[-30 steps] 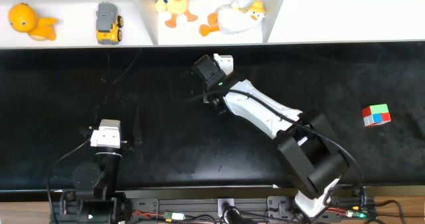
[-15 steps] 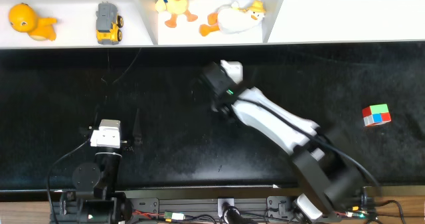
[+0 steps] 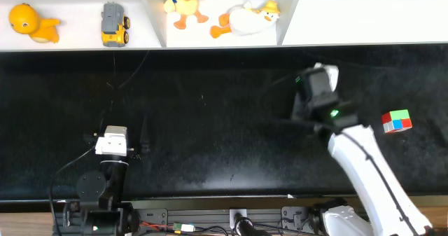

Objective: Store Toys

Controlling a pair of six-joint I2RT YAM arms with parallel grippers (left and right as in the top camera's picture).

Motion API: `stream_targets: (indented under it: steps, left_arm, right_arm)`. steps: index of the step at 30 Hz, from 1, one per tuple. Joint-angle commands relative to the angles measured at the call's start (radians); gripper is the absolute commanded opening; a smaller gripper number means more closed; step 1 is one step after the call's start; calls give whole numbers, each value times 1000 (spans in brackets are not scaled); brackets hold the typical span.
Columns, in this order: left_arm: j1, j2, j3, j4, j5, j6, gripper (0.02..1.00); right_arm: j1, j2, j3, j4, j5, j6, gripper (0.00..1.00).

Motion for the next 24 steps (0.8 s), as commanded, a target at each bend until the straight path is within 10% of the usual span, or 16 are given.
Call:
stream_targets:
  steps: [1, 9, 24]
  left_arm:
    - [-6, -12, -1, -6, -9, -11, 998]
    - [-6, -12, -1, -6, -9, -11, 998]
    - [-6, -12, -1, -6, -9, -11, 998]
  right_arm:
    - [-104, 109, 176, 11, -34, -296, 40]
    - [-164, 347, 463, 56, -130, -494, 40]
    - [-162, 631, 639, 145, -227, -476, 42]
